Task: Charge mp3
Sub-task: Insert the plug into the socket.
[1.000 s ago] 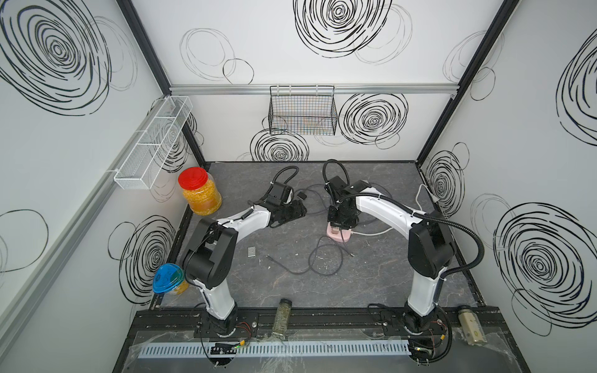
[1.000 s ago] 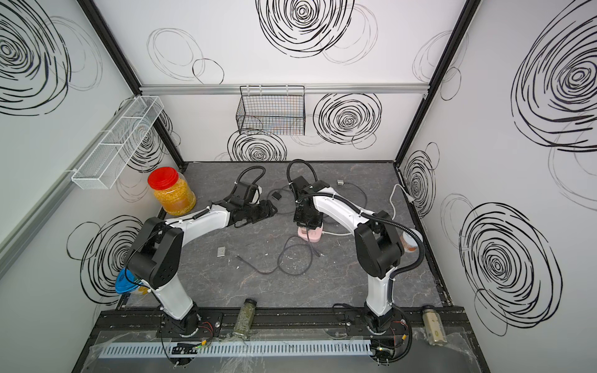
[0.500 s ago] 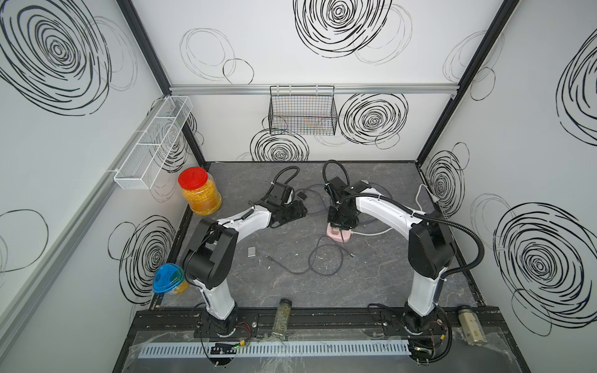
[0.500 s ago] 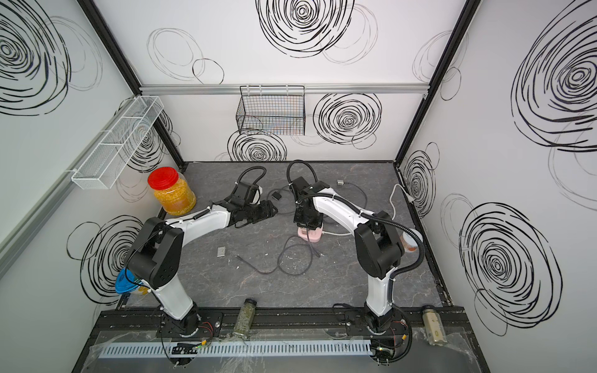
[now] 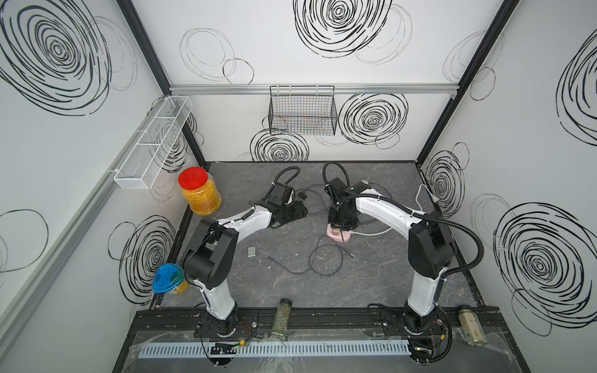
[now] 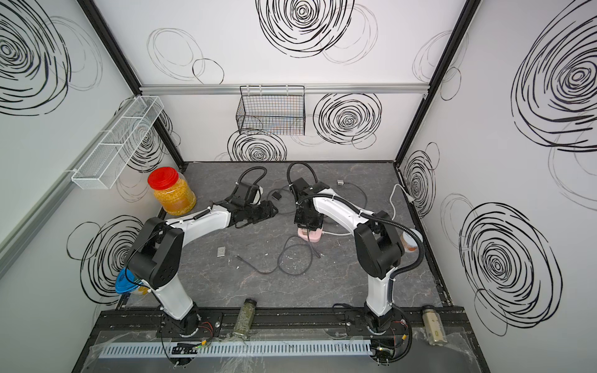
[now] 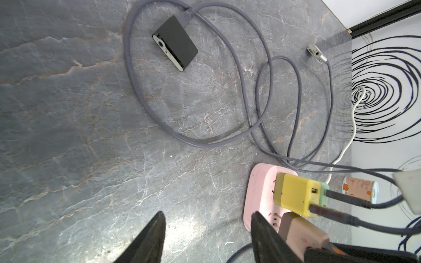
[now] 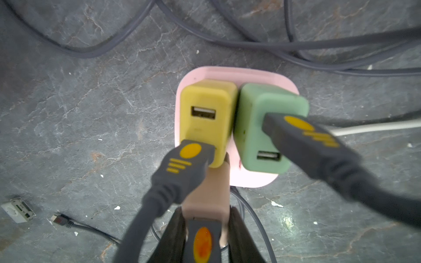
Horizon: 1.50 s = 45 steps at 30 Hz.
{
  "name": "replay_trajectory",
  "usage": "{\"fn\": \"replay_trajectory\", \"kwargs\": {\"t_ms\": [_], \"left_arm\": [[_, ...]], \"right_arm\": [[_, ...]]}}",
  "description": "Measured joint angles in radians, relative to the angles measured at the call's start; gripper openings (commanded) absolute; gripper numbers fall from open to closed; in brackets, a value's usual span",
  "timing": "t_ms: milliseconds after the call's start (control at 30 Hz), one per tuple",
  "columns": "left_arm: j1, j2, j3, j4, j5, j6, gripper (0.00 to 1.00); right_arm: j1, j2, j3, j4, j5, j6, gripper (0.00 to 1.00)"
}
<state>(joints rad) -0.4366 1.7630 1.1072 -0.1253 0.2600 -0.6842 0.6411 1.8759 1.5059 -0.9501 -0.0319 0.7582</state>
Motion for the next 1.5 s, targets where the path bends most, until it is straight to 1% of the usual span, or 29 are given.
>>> {"fn": "replay_trajectory", "kwargs": {"t_ms": [600, 867, 1200, 1500], "left_arm": [[-0.006, 0.0, 0.011, -0.016, -0.014, 0.0, 0.63], [-0.011, 0.0, 0.021, -0.03, -0.015, 0.0, 0.63], [-0.017, 0.0, 0.034, -0.037, -0.015, 0.0, 0.63], [-0.02, 0.0, 0.034, -0.041, -0.019, 0.001, 0.63]], "right_arm": [[-0.011, -0.005, -0.018, 0.023, -0.023, -0.043, 0.0], [-0.011, 0.029, 0.029, -0.012, -0.011, -0.049, 0.0], [0.005, 0.009, -0.008, 0.021, 0.007, -0.049, 0.0], [0.031, 0.037, 0.031, -0.01, 0.039, -0.044, 0.0]]}}
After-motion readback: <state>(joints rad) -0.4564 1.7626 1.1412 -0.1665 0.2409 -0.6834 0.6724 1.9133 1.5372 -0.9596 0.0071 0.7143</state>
